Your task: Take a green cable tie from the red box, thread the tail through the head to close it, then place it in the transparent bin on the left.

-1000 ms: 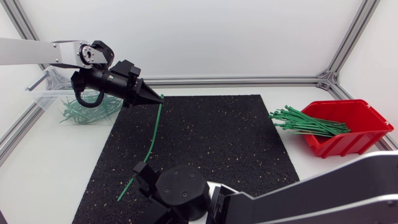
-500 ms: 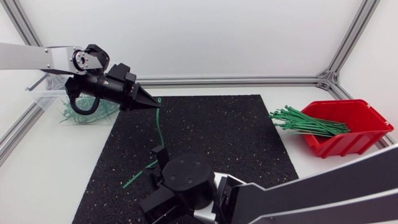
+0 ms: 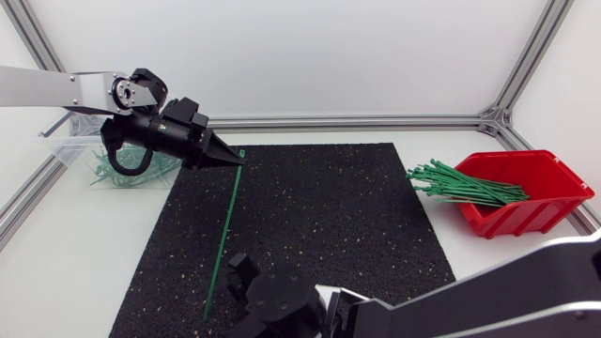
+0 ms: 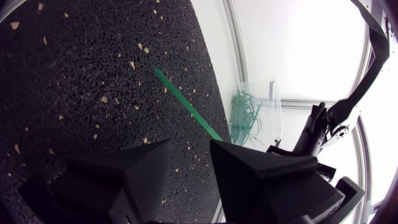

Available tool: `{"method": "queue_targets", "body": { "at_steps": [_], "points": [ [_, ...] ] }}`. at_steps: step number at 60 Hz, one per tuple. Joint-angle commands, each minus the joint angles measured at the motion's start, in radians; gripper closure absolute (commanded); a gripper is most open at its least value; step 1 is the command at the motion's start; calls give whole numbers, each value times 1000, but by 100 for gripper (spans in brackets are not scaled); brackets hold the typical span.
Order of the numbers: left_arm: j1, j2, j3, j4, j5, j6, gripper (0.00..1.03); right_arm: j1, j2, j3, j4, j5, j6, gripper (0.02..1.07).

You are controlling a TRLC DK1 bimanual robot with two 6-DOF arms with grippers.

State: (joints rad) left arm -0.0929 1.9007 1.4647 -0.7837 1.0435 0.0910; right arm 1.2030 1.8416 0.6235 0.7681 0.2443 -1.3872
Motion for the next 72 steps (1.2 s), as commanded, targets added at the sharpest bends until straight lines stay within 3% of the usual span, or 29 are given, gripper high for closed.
{"method": "queue_targets", "body": {
  "at_steps": [1,40,46,63,66,72],
  "points": [
    [-2,-2,-27,-2,-2,21,100,9,22,-10,27,10,-76,47],
    [2,37,13,-5,-5,15,100,47,104,64,80,-31,-342,48],
    [2,43,20,-6,-7,12,100,50,117,74,80,-37,-357,56],
    [-2,46,25,-6,-8,13,100,58,168,96,108,-48,-377,58],
    [-2,47,26,-6,-8,13,100,61,168,99,111,-50,-381,65],
    [-1,51,26,-6,-8,13,100,63,173,104,111,-54,-385,69]
  ]
}}
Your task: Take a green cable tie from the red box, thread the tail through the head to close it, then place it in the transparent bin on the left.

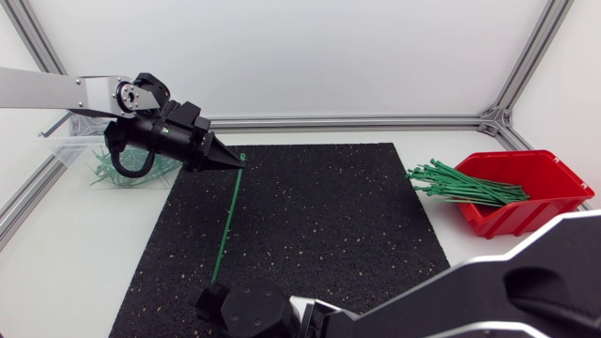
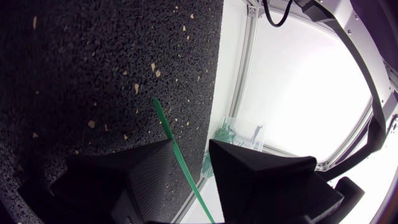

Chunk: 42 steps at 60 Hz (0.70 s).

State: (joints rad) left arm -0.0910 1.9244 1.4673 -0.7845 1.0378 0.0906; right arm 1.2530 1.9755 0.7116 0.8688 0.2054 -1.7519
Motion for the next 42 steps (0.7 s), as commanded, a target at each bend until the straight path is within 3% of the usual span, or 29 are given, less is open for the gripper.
{"method": "queue_targets", "body": {
  "at_steps": [1,42],
  "points": [
    [-3,27,24,-5,-2,14,100,13,42,15,10,-15,-20,70],
    [-6,15,30,-15,-2,11,100,-7,2,-72,30,-6,-44,62]
  ]
}}
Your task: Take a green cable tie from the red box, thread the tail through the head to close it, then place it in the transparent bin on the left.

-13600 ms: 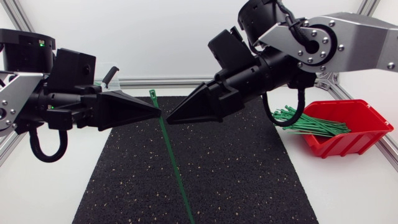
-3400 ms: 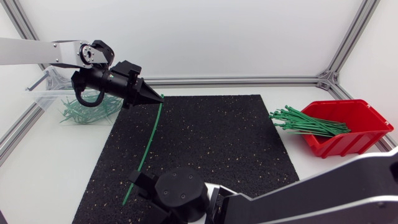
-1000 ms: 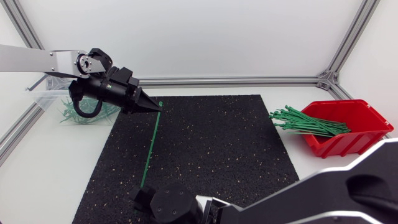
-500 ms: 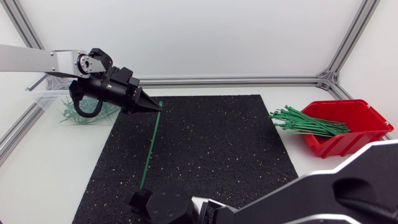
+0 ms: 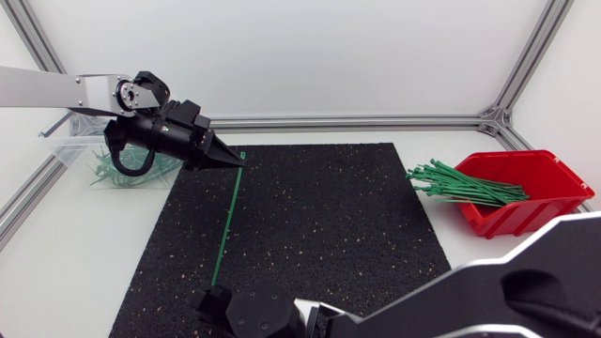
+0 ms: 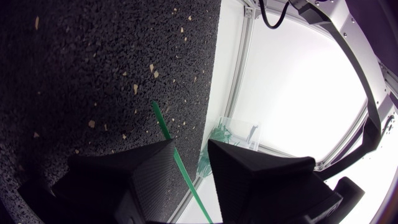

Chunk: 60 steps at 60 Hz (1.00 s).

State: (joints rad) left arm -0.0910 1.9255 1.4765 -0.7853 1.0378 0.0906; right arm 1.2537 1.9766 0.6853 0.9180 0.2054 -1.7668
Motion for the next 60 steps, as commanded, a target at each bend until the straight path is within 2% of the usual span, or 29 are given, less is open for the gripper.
{"method": "queue_targets", "body": {
  "at_steps": [1,11,26,60],
  "points": [
    [-4,12,21,-14,-2,11,100,-10,-4,-47,-19,-8,-29,62],
    [0,4,19,-19,-2,12,100,-30,-41,-70,-19,-9,-49,62],
    [-33,-23,7,-49,-2,14,100,-36,-62,-82,-18,-11,-63,62],
    [-59,-13,36,-58,-4,-3,100,6,-59,-41,-8,-11,-88,62]
  ]
}}
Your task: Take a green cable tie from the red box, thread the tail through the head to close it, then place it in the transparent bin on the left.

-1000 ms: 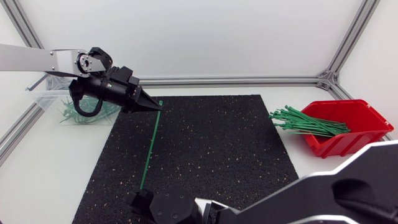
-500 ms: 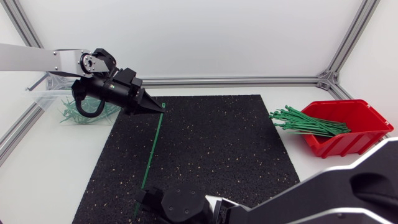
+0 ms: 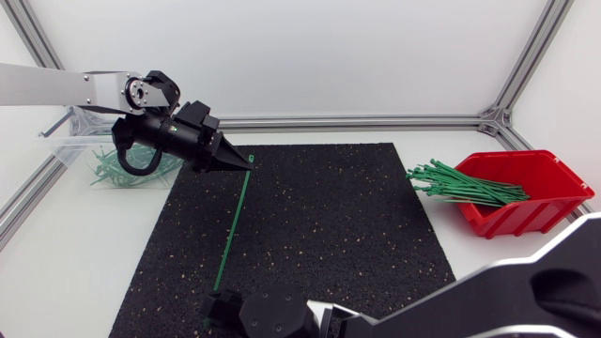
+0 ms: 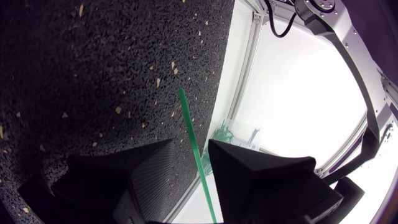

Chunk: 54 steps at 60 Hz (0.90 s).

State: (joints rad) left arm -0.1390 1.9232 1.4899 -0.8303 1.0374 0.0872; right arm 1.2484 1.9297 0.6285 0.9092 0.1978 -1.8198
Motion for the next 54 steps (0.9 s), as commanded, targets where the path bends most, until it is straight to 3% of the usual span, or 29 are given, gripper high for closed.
{"method": "queue_targets", "body": {
  "at_steps": [1,9,18,31,39,54],
  "points": [
    [-11,-10,23,-13,-4,0,100,11,-11,19,2,-3,-36,63],
    [-11,-9,26,-13,-5,0,100,14,-5,33,3,-8,-38,68],
    [-5,0,30,-12,-5,0,100,19,-3,31,5,-9,-39,81],
    [-7,7,43,-13,-5,0,100,31,14,17,23,-6,-38,82],
    [-8,8,41,-13,-5,0,100,37,25,22,33,-6,-36,96],
    [-5,10,36,-13,-5,5,100,48,26,23,45,-5,-36,101]
  ]
}}
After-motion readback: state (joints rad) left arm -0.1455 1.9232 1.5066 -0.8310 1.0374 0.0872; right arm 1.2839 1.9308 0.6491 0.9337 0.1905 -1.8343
